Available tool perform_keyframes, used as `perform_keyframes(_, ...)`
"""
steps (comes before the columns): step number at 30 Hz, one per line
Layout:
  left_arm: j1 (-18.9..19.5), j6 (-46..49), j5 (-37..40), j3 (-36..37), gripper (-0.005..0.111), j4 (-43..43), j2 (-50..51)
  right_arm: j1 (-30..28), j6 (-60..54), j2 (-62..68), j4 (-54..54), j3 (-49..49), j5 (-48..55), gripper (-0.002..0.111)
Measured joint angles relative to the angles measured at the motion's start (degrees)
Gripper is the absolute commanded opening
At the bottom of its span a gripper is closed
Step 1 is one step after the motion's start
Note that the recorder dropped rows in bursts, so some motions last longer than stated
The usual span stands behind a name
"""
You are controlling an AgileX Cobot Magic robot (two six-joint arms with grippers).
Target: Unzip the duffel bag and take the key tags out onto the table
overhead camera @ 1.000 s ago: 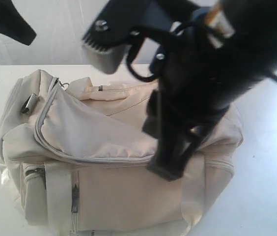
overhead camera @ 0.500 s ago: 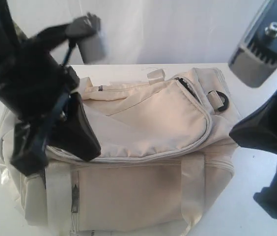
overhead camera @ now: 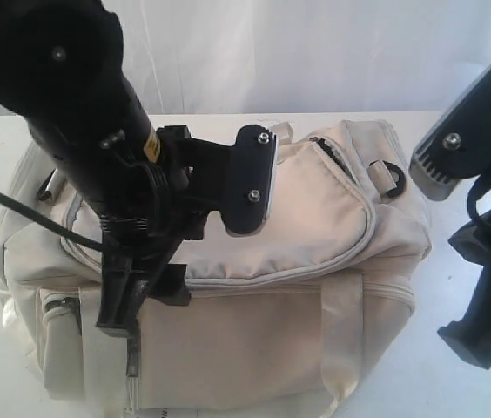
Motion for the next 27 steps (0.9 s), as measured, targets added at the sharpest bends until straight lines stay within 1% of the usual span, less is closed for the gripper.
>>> perform_keyframes(3, 0.0, -1.4, -2.3, 0.0, 0.062, 2.1, 1.8, 0.0, 0.1, -0.8, -0.1, 0.0, 0.0, 0.000)
perform_keyframes(9, 0.0, -1.8, -3.0, 0.0, 0.060, 2.9, 2.8, 0.0, 0.1, -1.4, -0.6, 0.0, 0.0, 0.000)
perform_keyframes(12, 0.0, -2.3, -3.1, 0.0, 0.054, 3.3, 3.0, 0.0, 0.1, -1.6, -0.7, 0.0, 0.0, 0.000)
perform_keyframes(13, 0.0, -2.7, -3.1, 0.0, 0.042, 3.8, 3.2, 0.0, 0.1, -1.6, -0.7, 0.0, 0.0, 0.000)
perform_keyframes(14, 0.0, -4.3, -3.4, 0.0, 0.036, 5.4, 3.2, 0.0, 0.1, -1.6, -0.7, 0.0, -0.2, 0.000)
perform_keyframes(15, 0.0, -5.5, -3.4, 0.0, 0.019, 6.3, 3.2, 0.0, 0.1, -1.6, -0.7, 0.0, -0.3, 0.000)
perform_keyframes(17, 0.0, -9.3, -3.3, 0.0, 0.000, 9.9, 3.2, 0.0, 0.1, -1.6, -0.7, 0.0, -0.3, 0.000)
perform_keyframes(19, 0.0, -11.0, -3.5, 0.0, 0.000, 13.9, 3.2, 0.0, 0.1, -1.6, -0.7, 0.0, -0.4, 0.000)
perform_keyframes(21, 0.0, -11.8, -5.5, -1.7, 0.000, 19.2, 3.2, 0.0, 0.1, -1.6, -0.8, 0.0, -0.5, 0.000)
perform_keyframes(22, 0.9, -12.7, -8.5, -3.6, 0.000, 22.7, 3.2, 0.0, 0.1, -1.6, -0.8, 0.0, -0.8, 0.000)
perform_keyframes(24, 4.9, -13.8, -14.1, -7.6, 0.000, 26.8, 3.9, 0.0, 0.2, -1.6, -0.8, 0.0, -0.9, 0.000)
perform_keyframes(26, 10.7, -14.3, -21.3, -11.5, 0.000, 28.3, 6.1, 0.0, 0.3, -1.6, -0.8, 0.0, -1.2, 0.000)
perform_keyframes(27, 14.7, -14.4, -27.4, -13.5, 0.000, 28.7, 7.8, 0.0, 0.3, -1.6, -0.8, 0.0, -1.3, 0.000)
